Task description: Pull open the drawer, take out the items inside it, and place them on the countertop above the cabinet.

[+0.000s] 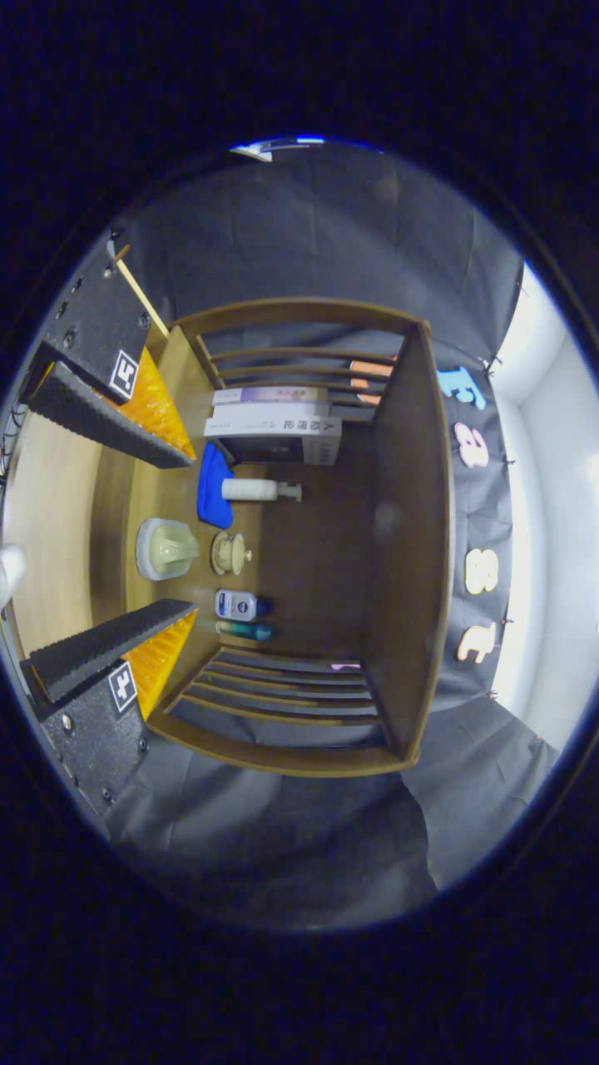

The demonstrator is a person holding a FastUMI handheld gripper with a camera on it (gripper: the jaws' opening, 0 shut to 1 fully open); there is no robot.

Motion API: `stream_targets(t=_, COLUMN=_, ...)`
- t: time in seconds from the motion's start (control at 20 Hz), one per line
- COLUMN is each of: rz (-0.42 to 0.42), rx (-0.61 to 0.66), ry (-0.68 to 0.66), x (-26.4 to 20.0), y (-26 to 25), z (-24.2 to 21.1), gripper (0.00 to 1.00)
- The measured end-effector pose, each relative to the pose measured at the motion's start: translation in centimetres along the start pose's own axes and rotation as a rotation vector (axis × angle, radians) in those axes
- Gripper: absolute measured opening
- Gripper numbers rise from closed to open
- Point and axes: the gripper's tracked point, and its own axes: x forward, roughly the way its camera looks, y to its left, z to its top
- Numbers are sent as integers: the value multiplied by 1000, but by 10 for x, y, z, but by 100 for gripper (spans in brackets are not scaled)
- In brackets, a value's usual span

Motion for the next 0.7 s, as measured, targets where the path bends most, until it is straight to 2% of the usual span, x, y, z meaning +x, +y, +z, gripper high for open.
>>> stream_targets(t=0.2, rz=11, rx=-23, ry=-39, x=-41, y=17, z=-17, gripper=99)
stream_targets(t=0.4, rz=1, rx=18, ry=-9, x=-69, y=20, z=-52, gripper=99)
stream_targets(t=0.7, rz=-13, rx=4, ry=47, x=-96, y=21, z=-111, gripper=99)
